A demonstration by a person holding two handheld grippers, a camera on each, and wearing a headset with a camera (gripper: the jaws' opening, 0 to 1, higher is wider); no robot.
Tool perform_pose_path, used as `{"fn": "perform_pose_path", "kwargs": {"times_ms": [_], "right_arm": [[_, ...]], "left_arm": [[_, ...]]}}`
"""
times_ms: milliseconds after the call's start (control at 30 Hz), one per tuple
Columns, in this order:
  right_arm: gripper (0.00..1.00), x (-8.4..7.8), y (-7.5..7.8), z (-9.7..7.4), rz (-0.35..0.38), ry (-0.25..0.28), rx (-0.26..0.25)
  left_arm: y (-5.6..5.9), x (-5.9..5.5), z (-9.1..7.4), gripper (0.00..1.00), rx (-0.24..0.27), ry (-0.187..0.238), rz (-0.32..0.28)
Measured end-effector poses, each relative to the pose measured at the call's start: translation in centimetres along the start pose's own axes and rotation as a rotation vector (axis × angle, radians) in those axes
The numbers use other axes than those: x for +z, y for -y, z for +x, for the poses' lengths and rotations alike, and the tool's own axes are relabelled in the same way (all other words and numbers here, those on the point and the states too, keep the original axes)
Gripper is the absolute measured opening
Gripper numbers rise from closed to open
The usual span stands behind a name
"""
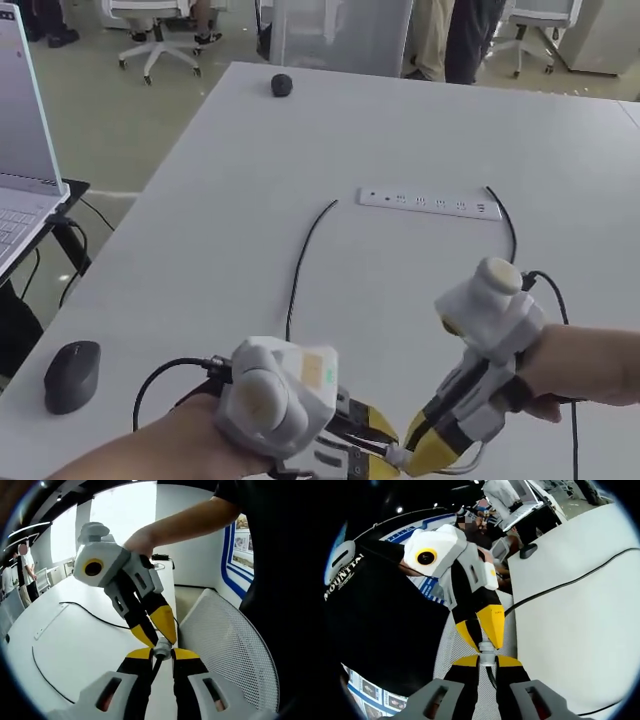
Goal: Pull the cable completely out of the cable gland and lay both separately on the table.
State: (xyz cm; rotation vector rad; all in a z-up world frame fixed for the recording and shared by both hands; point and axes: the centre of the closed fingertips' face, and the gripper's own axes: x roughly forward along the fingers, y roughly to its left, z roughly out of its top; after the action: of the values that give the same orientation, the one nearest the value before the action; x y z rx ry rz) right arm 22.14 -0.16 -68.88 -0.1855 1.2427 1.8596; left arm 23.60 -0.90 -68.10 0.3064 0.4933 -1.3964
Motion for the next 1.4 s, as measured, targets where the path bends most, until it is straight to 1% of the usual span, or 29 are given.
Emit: {"fn": "perform_pose_path", "kwargs": {"times_ms": [100, 167, 200, 267, 300, 333, 367, 400, 467, 500, 533, 567, 600, 667, 700, 733, 800, 833, 867, 900, 933, 1000, 1033, 1067, 1133, 1167, 1233, 1267, 1400], "right_arm": [[0.06, 0.1, 0.1, 0.1, -0.052, -0.007, -0.067], [0.06, 0.2, 0.2, 0.1, -0.089, -0.01, -0.124], [0.06, 0.3, 0.2, 0.1, -0.116, -0.01, -0.164], [0.06, 0.5, 0.3, 0.1, -0.161, -0.009, -0.241], [0.06, 0.6, 0.3, 0.1, -0.171, -0.011, -0.254], [0.06, 0.8, 0.5, 0.0, -0.196, -0.006, -0.308], [0.06, 0.8, 0.4, 0.0, -0.204, -0.008, -0.329], [0.06, 0.8, 0.4, -0.1, -0.23, -0.012, -0.366], [0.06, 0.8, 0.3, -0.1, -0.273, -0.024, -0.404], [0.06, 0.9, 0.4, -0.2, -0.293, -0.026, -0.445], [0.06, 1.0, 0.4, -0.2, -0.309, -0.024, -0.47], [0.06, 1.0, 0.4, -0.2, -0.354, -0.032, -0.498], [0.06, 1.1, 0.4, -0.3, -0.364, -0.033, -0.53], [0.06, 1.2, 0.5, -0.4, -0.413, -0.042, -0.574], [0.06, 1.1, 0.3, -0.1, -0.419, -0.048, -0.586], [0.06, 0.9, 0.3, 0.0, -0.436, -0.061, -0.594], [0.06, 1.0, 0.6, 0.0, -0.495, -0.077, -0.649], [0.06, 1.0, 0.5, 0.1, -0.499, -0.078, -0.659], [0.06, 1.2, 0.6, -0.1, -0.528, -0.074, -0.692], [0.06, 1.2, 0.7, -0.1, -0.554, -0.085, -0.708], [0.06, 1.2, 0.6, 0.0, -0.569, -0.09, -0.717], [0.06, 1.2, 0.6, 0.1, -0.579, -0.093, -0.725], [0.06, 1.4, 0.8, -0.1, -0.616, -0.107, -0.749], [0.06, 1.4, 0.7, 0.0, -0.629, -0.113, -0.754], [0.06, 1.4, 0.8, 0.1, -0.659, -0.131, -0.771], [0.06, 1.4, 0.8, 0.0, -0.665, -0.128, -0.782], [0.06, 1.8, 0.9, -0.3, -0.696, -0.119, -0.826], [0.06, 1.7, 0.7, -0.2, -0.69, -0.118, -0.821], [0.06, 1.6, 0.7, -0.1, -0.7, -0.135, -0.819]], "left_arm": [[-0.1, -0.1, -0.1, 0.15, 0.003, 0.008, -0.054], [-0.2, -0.2, -0.2, 0.15, 0.007, 0.017, -0.094], [-0.2, -0.2, -0.2, 0.15, 0.009, 0.022, -0.12], [-0.5, -0.3, -0.3, 0.15, 0.018, 0.026, -0.146], [-0.5, -0.2, -0.4, 0.15, 0.014, 0.035, -0.164], [-0.6, -0.2, -0.4, 0.15, 0.022, 0.036, -0.177], [-0.7, -0.2, -0.5, 0.15, 0.021, 0.039, -0.182], [-0.6, -0.1, -0.5, 0.15, 0.018, 0.044, -0.196], [-0.5, -0.1, -0.5, 0.15, 0.014, 0.049, -0.204], [-0.5, 0.0, -0.5, 0.15, 0.017, 0.054, -0.204], [-0.6, 0.1, -0.6, 0.15, 0.021, 0.056, -0.21], [-0.7, 0.1, -0.6, 0.15, 0.02, 0.06, -0.22], [-0.7, 0.1, -0.7, 0.15, 0.02, 0.063, -0.227], [-0.8, 0.2, -0.7, 0.15, 0.025, 0.069, -0.234], [-0.7, 0.1, -0.8, 0.15, 0.017, 0.069, -0.265], [-0.6, 0.1, -0.7, 0.15, 0.012, 0.07, -0.264], [-0.5, -0.1, -0.7, 0.15, 0.018, 0.073, -0.271], [-0.5, -0.2, -0.7, 0.15, 0.016, 0.076, -0.281], [-0.6, -0.2, -0.8, 0.15, 0.023, 0.085, -0.304], [-0.7, -0.2, -0.8, 0.15, 0.023, 0.094, -0.314], [-0.7, -0.2, -0.8, 0.15, 0.019, 0.1, -0.338], [-0.7, -0.3, -0.9, 0.15, 0.02, 0.106, -0.342], [-0.7, -0.2, -0.9, 0.15, 0.022, 0.107, -0.347], [-0.8, -0.2, -0.9, 0.15, 0.024, 0.108, -0.348], [-0.8, -0.4, -0.9, 0.15, 0.022, 0.108, -0.383], [-0.9, -0.4, -1.0, 0.15, 0.024, 0.11, -0.391], [-1.2, -0.3, -1.2, 0.15, 0.032, 0.124, -0.408], [-1.1, -0.2, -1.3, 0.15, 0.022, 0.124, -0.425], [-0.8, -0.3, -1.0, 0.15, 0.018, 0.114, -0.415]]}}
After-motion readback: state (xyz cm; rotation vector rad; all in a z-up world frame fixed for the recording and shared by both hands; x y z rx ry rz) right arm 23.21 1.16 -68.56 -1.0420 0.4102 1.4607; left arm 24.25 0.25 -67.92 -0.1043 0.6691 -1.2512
